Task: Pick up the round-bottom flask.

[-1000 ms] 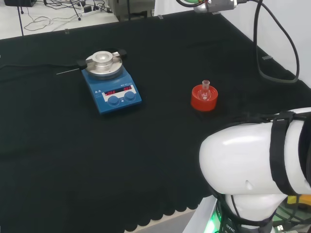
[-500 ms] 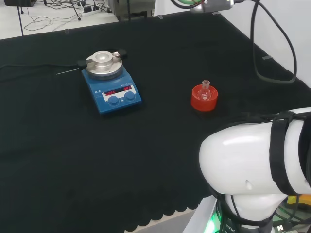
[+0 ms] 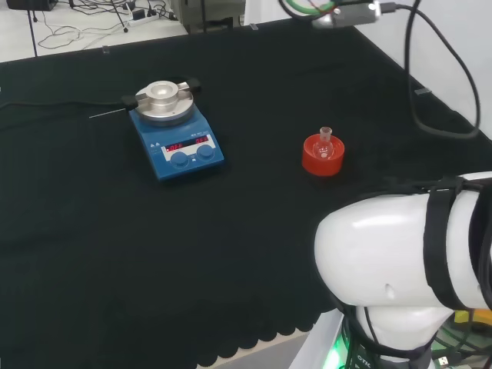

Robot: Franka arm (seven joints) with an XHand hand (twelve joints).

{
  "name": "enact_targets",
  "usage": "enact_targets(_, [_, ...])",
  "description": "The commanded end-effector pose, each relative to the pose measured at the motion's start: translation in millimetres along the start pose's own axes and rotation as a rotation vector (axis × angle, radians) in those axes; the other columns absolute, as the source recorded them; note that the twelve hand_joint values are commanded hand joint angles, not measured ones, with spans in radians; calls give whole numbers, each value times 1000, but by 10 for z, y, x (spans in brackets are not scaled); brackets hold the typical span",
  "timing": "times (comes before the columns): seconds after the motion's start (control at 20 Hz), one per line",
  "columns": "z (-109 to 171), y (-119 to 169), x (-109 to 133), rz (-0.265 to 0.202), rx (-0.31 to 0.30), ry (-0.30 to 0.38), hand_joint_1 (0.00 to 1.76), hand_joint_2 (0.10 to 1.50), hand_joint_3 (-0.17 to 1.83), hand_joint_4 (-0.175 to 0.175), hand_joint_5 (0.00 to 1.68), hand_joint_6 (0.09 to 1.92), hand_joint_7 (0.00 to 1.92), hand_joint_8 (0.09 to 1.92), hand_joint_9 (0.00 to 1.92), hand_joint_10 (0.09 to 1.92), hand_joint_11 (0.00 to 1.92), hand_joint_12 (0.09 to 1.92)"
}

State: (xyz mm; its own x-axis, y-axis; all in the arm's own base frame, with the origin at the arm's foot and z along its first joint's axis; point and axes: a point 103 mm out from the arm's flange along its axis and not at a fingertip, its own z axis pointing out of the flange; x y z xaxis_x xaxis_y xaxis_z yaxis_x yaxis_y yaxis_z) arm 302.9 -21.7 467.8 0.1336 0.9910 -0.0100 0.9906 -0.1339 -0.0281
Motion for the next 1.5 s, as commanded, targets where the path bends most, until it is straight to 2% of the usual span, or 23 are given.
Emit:
enact_targets(0.05, [430, 30, -630, 65, 32, 63, 239, 1211, 310, -7, 365, 416, 119, 577, 217, 664, 0, 1326])
enact_targets(0.15, [574, 102, -755, 71, 26, 76, 308, 1178, 292, -8, 370, 411, 133, 581, 232, 669, 0, 1337])
enact_targets(0.3, [828, 290, -881, 86, 19, 99, 514, 1079, 262, -16, 414, 401, 195, 605, 309, 689, 21, 1391])
enact_targets(0.5, [1119, 563, -1018, 85, 14, 97, 668, 954, 343, -28, 486, 354, 266, 636, 394, 684, 78, 1399])
enact_targets(0.65, [1313, 716, -1092, 120, 12, 131, 713, 867, 452, -32, 515, 336, 290, 650, 426, 676, 100, 1395])
enact_targets(0.85, [1622, 873, -1118, 147, 49, 152, 727, 822, 519, -33, 523, 327, 295, 656, 436, 674, 108, 1394])
enact_targets(1.05, [1901, 981, -1129, 155, 87, 169, 803, 744, 542, -36, 570, 358, 313, 668, 463, 678, 141, 1394])
enact_targets(1.5, [2534, 1066, -1153, 174, 151, 182, 851, 690, 589, -39, 598, 423, 321, 676, 478, 673, 156, 1397])
